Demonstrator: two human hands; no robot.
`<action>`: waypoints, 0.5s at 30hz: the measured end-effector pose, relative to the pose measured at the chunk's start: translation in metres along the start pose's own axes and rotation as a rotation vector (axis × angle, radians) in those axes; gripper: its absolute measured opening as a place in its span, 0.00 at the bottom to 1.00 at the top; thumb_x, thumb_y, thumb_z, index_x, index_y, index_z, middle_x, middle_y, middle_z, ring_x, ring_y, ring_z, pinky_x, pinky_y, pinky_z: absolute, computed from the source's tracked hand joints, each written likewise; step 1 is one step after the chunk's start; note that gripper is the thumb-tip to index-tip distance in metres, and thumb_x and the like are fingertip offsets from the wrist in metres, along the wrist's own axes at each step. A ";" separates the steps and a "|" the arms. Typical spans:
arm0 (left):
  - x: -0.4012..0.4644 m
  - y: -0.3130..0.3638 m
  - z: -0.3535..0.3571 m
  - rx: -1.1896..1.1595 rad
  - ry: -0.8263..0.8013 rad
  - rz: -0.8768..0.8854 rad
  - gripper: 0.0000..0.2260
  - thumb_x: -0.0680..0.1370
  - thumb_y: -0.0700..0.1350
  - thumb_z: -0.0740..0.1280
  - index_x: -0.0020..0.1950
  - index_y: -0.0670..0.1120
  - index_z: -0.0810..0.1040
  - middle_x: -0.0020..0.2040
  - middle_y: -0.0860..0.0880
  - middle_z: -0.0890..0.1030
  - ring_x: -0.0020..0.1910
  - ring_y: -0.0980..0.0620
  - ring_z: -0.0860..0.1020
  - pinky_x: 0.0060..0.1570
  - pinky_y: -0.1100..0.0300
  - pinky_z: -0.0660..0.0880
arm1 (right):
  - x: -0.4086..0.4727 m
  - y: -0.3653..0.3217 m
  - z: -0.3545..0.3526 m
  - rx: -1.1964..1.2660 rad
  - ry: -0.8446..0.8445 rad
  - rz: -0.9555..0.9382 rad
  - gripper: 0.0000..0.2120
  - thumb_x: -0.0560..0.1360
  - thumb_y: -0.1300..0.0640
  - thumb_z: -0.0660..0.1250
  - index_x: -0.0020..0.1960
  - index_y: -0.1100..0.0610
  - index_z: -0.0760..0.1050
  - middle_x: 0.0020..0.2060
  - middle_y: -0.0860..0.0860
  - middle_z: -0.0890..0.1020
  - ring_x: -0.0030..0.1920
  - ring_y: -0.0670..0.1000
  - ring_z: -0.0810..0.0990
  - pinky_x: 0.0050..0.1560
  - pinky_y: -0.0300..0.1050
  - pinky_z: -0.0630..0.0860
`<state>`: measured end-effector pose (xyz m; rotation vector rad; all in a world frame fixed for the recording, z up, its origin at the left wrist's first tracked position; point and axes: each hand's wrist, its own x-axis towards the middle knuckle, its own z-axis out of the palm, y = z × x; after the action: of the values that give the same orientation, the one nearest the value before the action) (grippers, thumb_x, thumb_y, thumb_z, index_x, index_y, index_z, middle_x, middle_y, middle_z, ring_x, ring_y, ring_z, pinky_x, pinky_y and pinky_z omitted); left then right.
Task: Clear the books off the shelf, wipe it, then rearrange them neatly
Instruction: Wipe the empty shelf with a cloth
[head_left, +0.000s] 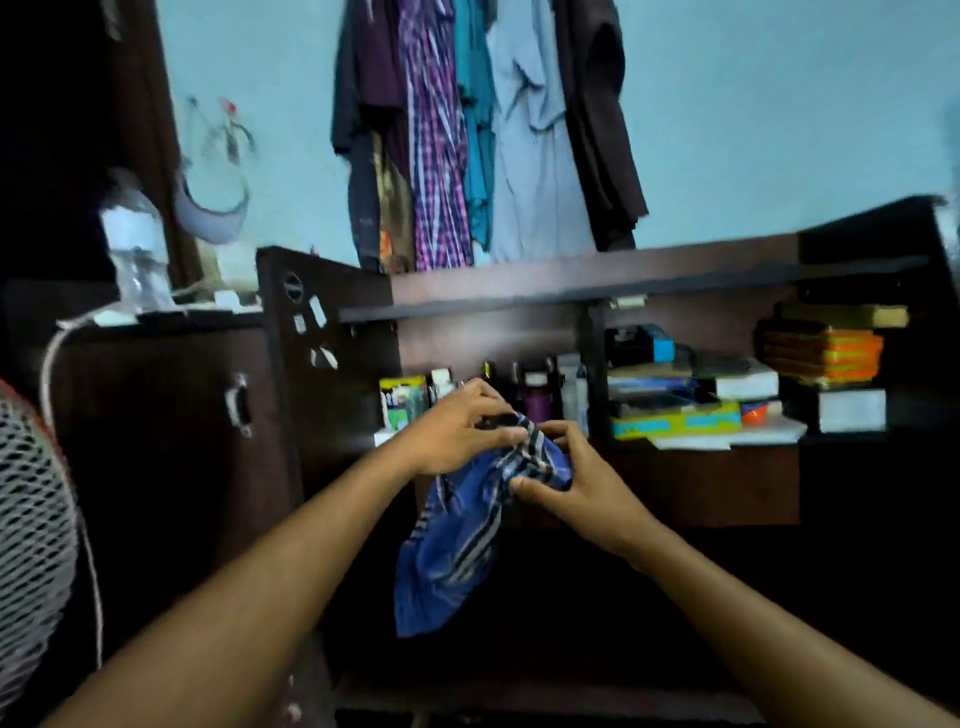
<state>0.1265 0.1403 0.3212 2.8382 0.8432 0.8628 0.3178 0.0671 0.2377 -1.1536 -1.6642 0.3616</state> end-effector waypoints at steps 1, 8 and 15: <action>0.003 0.003 -0.015 0.013 0.012 0.012 0.14 0.80 0.55 0.70 0.57 0.47 0.85 0.53 0.48 0.78 0.54 0.55 0.76 0.58 0.60 0.72 | 0.006 -0.009 0.004 -0.026 0.020 -0.032 0.29 0.69 0.41 0.77 0.64 0.43 0.68 0.57 0.43 0.80 0.57 0.41 0.81 0.58 0.44 0.78; 0.014 -0.005 -0.099 0.048 0.155 -0.134 0.11 0.84 0.56 0.62 0.51 0.50 0.78 0.48 0.52 0.81 0.49 0.53 0.79 0.49 0.55 0.73 | 0.072 -0.079 0.028 0.047 0.253 -0.140 0.34 0.71 0.51 0.78 0.68 0.45 0.62 0.62 0.48 0.68 0.59 0.45 0.72 0.58 0.39 0.69; 0.027 -0.045 -0.167 0.027 0.502 -0.248 0.07 0.83 0.44 0.64 0.57 0.51 0.66 0.40 0.51 0.78 0.35 0.56 0.74 0.38 0.57 0.69 | 0.138 -0.114 0.060 0.046 0.175 -0.276 0.41 0.71 0.49 0.78 0.75 0.45 0.57 0.70 0.49 0.63 0.65 0.48 0.72 0.63 0.39 0.68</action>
<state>0.0349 0.1761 0.4656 2.4838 1.2274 1.5563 0.2069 0.1411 0.3717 -0.8802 -1.6251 0.1191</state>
